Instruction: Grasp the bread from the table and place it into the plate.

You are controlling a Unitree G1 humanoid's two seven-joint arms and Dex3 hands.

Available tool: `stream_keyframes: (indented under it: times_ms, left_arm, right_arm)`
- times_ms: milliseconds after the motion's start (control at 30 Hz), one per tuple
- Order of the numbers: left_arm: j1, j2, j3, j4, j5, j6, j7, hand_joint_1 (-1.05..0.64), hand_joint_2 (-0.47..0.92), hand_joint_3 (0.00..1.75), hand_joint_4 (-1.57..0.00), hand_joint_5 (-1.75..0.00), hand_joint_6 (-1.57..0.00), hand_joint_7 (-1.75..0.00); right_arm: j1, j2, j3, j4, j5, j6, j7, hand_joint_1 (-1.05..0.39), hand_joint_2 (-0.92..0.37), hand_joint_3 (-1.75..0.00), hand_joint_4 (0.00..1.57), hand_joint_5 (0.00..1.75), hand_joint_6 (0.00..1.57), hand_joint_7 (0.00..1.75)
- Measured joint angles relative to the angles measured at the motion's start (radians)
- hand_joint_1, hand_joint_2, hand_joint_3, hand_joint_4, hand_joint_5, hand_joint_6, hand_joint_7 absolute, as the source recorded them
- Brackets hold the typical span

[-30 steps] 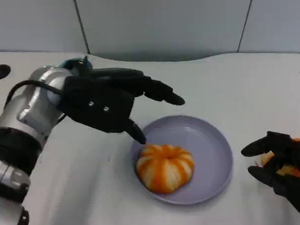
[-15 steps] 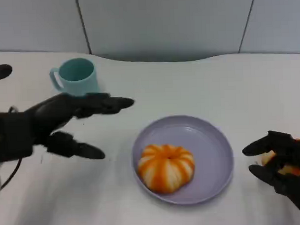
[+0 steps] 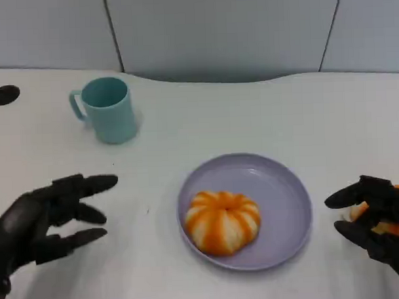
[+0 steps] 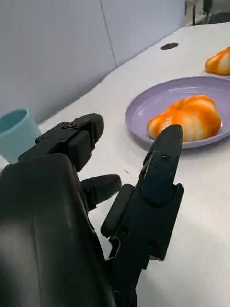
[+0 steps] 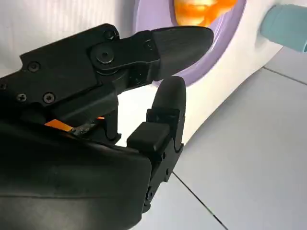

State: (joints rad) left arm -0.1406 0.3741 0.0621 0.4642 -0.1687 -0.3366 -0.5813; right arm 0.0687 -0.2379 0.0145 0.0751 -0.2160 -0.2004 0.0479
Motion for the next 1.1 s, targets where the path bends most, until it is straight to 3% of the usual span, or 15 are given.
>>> stream_keyframes:
  times_ms: [67,167,333,400,567,833,900,1100]
  left_arm:
    - [0.009,-0.008,0.008,-0.025,-0.001,0.06,0.012,-0.47,0.92,0.09,-0.39,-1.74,-0.34,-1.51]
    - [0.032,-0.009,0.011,-0.079,0.004,0.186,0.046,-0.43,0.92,0.11,-0.56,-1.75,-0.36,-1.71]
    - [0.059,-0.008,0.009,-0.136,0.004,0.334,0.049,-0.36,0.91,0.06,-0.71,-1.75,-0.51,-1.75]
    - [0.064,-0.007,0.005,-0.151,0.005,0.373,0.047,-0.48,0.88,0.04,-0.73,-1.75,-0.58,-1.75]
    - [0.078,0.013,-0.011,-0.188,0.011,0.477,0.035,-0.53,0.87,0.03,-0.72,-1.75,-0.59,-1.75]
    - [0.107,0.019,-0.01,-0.226,0.007,0.484,0.015,-0.43,0.88,0.03,-0.75,-1.75,-0.56,-1.75]
    - [0.107,0.024,-0.013,-0.227,0.012,0.484,0.015,-0.52,0.88,0.03,-0.71,-1.75,-0.55,-1.75]
    - [0.057,0.027,-0.018,-0.087,0.014,0.319,-0.067,-0.45,0.89,0.03,-0.65,-1.75,-0.54,-1.75]
  right_arm:
    - [0.0,0.0,0.0,0.0,0.0,0.0,0.0,-0.27,-0.92,-0.22,0.71,1.22,0.7,0.81]
    - [0.0,-0.002,0.001,0.001,-0.002,0.0,0.0,-0.26,-0.92,-0.23,0.72,1.23,0.7,0.81]
    - [0.0,-0.004,0.0,0.002,-0.001,-0.001,0.0,-0.27,-0.92,-0.22,0.71,1.23,0.7,0.82]
    - [0.0,-0.004,0.0,0.002,0.001,-0.001,0.0,-0.27,-0.92,-0.22,0.72,1.24,0.7,0.81]
    - [-0.001,-0.007,0.0,0.003,0.001,-0.001,0.001,-0.27,-0.92,-0.22,0.73,1.24,0.7,0.81]
    - [-0.002,-0.008,0.002,0.003,-0.008,0.0,0.001,-0.27,-0.92,-0.23,0.72,1.22,0.7,0.8]
    - [-0.004,-0.008,0.002,0.003,-0.009,0.005,0.002,-0.26,-0.92,-0.22,0.73,1.21,0.7,0.8]
    - [-0.014,-0.008,0.003,0.004,-0.012,0.009,0.002,-0.26,-0.92,-0.22,0.72,1.19,0.71,0.79]
